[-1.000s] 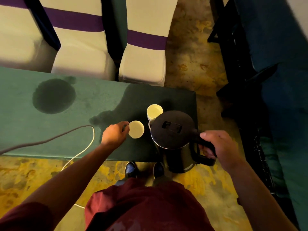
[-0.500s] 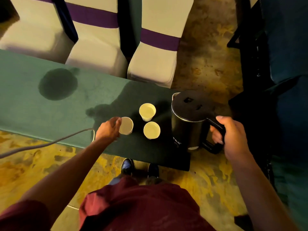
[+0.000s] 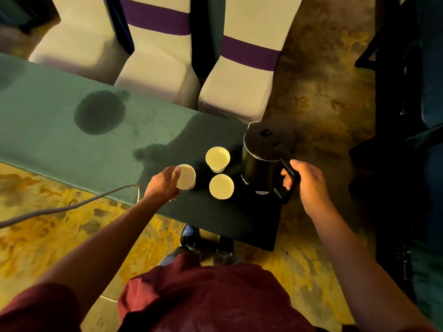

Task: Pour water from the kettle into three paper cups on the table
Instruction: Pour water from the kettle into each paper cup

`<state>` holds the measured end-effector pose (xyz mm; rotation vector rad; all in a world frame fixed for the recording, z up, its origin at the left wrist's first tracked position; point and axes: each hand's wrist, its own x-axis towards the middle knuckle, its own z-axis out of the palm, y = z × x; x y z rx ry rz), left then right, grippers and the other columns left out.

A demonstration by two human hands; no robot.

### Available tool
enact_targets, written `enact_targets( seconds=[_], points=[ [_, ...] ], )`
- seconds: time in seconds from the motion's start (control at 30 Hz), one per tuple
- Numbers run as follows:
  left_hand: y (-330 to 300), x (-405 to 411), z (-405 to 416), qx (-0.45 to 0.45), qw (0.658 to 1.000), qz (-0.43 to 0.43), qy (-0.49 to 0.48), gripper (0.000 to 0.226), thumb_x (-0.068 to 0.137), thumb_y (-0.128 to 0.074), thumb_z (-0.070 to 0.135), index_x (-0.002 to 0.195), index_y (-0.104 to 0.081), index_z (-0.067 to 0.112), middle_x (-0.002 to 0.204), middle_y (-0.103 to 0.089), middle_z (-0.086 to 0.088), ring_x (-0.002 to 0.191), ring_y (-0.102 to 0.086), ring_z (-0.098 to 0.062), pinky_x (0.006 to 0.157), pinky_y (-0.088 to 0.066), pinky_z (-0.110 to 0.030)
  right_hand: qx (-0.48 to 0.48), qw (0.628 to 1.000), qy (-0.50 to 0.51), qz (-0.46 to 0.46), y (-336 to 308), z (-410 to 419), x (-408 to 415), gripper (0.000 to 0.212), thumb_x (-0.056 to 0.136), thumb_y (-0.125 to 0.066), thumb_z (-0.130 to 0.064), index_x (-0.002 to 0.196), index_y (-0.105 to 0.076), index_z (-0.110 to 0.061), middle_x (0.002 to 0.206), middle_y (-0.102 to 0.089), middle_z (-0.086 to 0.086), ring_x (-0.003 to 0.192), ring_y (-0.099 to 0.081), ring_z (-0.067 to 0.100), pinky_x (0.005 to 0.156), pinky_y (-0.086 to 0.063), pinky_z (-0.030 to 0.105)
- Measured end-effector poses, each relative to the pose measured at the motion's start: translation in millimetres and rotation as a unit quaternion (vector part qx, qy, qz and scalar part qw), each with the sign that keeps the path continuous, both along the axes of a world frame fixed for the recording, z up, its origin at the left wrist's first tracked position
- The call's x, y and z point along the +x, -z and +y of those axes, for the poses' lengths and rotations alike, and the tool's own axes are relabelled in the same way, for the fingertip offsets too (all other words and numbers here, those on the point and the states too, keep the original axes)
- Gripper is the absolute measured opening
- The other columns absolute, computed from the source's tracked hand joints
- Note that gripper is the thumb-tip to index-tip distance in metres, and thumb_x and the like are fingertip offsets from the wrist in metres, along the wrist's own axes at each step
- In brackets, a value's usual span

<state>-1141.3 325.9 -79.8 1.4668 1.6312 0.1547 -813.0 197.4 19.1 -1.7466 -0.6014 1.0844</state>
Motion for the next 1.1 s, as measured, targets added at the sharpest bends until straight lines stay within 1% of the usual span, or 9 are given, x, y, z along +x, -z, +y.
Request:
enact_targets(
  seconds=[0.2,0.33,0.47,0.53,0.63,0.7,0.83,0.93,1.1],
  points=[
    [3,1,1,-0.024,0.999,-0.02,-0.026,0.044,0.105,-0.039,0.043,0.134,-0.056,0.015,0.073,-0.071,-0.016,0.049,-0.067,-0.017,0.046,-0.053,-0.026,-0.038,0.999,-0.021,-0.001,5,-9,14,0.029,0.095,-0.058,-0.035,0.077,-0.077,-0.023,0.063,-0.067,0.001,0.079,-0.066,0.027,0.099,-0.049,0.047],
    [7,-2,1,-0.041,0.997,-0.045,-0.038,0.047,0.105,-0.038,0.044,0.139,-0.053,0.015,0.075,-0.07,-0.017,0.053,-0.067,-0.019,0.049,-0.055,-0.027,-0.076,0.996,0.002,0.041,11,-30,30,0.034,0.089,-0.071,-0.041,0.112,-0.073,-0.016,0.081,-0.076,0.004,0.086,-0.073,0.022,0.112,-0.044,0.052],
    [10,-2,0,-0.05,0.995,-0.07,-0.06,0.049,0.105,-0.037,0.046,0.142,-0.051,0.017,0.072,-0.069,-0.015,0.057,-0.067,-0.022,0.057,-0.059,-0.032,-0.096,0.995,-0.031,0.026,-7,-39,19,0.026,0.102,-0.056,-0.015,0.078,-0.066,-0.018,0.057,-0.07,-0.01,0.06,-0.065,-0.011,0.074,-0.048,0.006],
    [11,-1,-1,-0.052,0.994,-0.073,-0.062,0.049,0.105,-0.037,0.046,0.143,-0.049,0.017,0.071,-0.068,-0.014,0.057,-0.067,-0.022,0.058,-0.059,-0.032,-0.101,0.994,-0.039,0.032,-7,-43,16,0.02,0.096,-0.063,-0.029,0.081,-0.069,-0.018,0.061,-0.07,-0.007,0.063,-0.066,-0.013,0.068,-0.047,0.001],
    [13,-3,-1,-0.059,0.993,-0.072,-0.067,0.051,0.105,-0.037,0.046,0.146,-0.047,0.017,0.076,-0.069,-0.017,0.059,-0.067,-0.022,0.055,-0.057,-0.03,-0.115,0.988,-0.082,0.063,5,-51,23,0.057,0.06,-0.078,-0.072,0.094,-0.081,-0.026,0.094,-0.081,0.005,0.101,-0.074,0.016,0.102,-0.051,0.031],
    [14,-2,1,-0.064,0.993,-0.071,-0.071,0.051,0.105,-0.036,0.046,0.146,-0.046,0.017,0.078,-0.07,-0.018,0.059,-0.067,-0.022,0.053,-0.055,-0.029,-0.125,0.989,-0.06,0.05,8,-51,25,0.053,0.069,-0.077,-0.069,0.105,-0.079,-0.03,0.105,-0.078,0.004,0.114,-0.067,0.026,0.113,-0.04,0.046],
    [14,-2,2,-0.063,0.993,-0.072,-0.069,0.051,0.105,-0.036,0.047,0.145,-0.048,0.017,0.076,-0.07,-0.016,0.058,-0.067,-0.021,0.05,-0.054,-0.027,-0.174,0.978,-0.083,-0.084,-10,-32,19,0.045,0.102,-0.055,-0.042,0.135,-0.062,-0.013,0.109,-0.064,-0.002,0.104,-0.055,0.012,0.094,-0.036,0.031],
    [13,-3,3,-0.063,0.992,-0.078,-0.07,0.05,0.105,-0.035,0.046,0.144,-0.049,0.017,0.075,-0.069,-0.016,0.058,-0.067,-0.023,0.052,-0.054,-0.029,-0.158,0.948,-0.072,-0.265,-21,-18,17,0.04,0.103,-0.049,-0.047,0.125,-0.064,-0.016,0.102,-0.06,-0.001,0.104,-0.061,0.023,0.083,-0.041,0.034],
    [11,-11,1,-0.043,0.993,-0.089,-0.062,0.048,0.106,-0.036,0.045,0.138,-0.055,0.015,0.076,-0.071,-0.019,0.056,-0.066,-0.022,0.05,-0.053,-0.027,0.062,0.911,0.004,-0.407,-50,12,-12,0.029,0.094,-0.06,-0.027,0.12,-0.065,-0.014,0.103,-0.069,-0.004,0.09,-0.065,0.011,0.078,-0.052,0.02]
  ],
)
